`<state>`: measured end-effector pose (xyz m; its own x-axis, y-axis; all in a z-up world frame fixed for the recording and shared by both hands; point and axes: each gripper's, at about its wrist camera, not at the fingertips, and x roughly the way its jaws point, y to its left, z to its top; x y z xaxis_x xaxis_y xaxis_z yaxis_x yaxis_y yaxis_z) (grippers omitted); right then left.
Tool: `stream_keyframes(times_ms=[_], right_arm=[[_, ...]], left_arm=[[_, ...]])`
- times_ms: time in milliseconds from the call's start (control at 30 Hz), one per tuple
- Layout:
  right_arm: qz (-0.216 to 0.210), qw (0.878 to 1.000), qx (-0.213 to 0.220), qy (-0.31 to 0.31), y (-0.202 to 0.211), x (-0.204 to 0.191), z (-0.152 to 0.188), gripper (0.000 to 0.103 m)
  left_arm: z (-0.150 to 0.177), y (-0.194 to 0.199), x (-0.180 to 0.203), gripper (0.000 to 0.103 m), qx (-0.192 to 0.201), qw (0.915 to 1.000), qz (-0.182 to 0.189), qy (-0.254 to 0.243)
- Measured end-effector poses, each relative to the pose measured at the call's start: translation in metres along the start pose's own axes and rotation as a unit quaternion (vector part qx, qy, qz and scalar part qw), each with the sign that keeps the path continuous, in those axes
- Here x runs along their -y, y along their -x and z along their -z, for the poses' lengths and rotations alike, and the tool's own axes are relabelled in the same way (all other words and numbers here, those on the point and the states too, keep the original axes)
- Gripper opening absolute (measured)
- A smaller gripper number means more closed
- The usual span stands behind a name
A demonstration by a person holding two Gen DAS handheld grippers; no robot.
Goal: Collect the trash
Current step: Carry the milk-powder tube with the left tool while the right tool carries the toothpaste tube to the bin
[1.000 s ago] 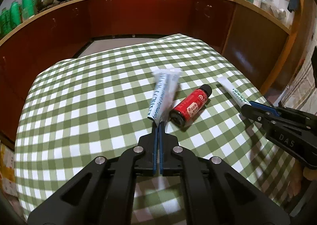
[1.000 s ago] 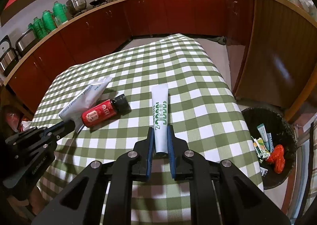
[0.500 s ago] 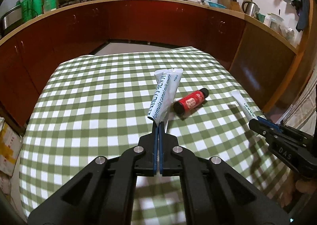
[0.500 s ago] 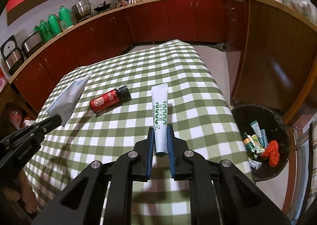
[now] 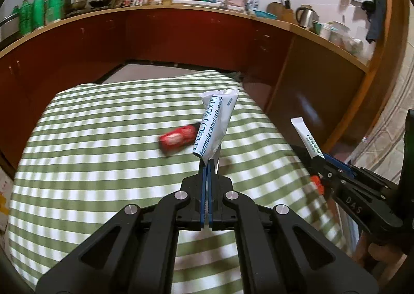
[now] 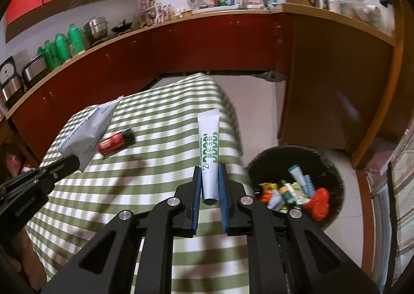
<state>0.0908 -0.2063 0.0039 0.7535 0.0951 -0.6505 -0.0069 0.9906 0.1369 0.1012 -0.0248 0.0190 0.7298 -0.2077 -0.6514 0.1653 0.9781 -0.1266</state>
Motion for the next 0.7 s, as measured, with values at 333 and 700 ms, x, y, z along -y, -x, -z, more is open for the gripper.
stream_keyframes(times_ms=[333,700], right_arm=[[0.047,0.999,0.018,-0.02,0.011,0.067,-0.002,0.014],[0.067,0.997,0.02,-0.031,0.004,0.117,0.004,0.014]], left_arm=[[-0.004,-0.031,0.081,0.001,-0.006,0.999,0.028,-0.033],[-0.005,-0.067,0.153,0.001,-0.016,0.9961,0.032,-0.081]])
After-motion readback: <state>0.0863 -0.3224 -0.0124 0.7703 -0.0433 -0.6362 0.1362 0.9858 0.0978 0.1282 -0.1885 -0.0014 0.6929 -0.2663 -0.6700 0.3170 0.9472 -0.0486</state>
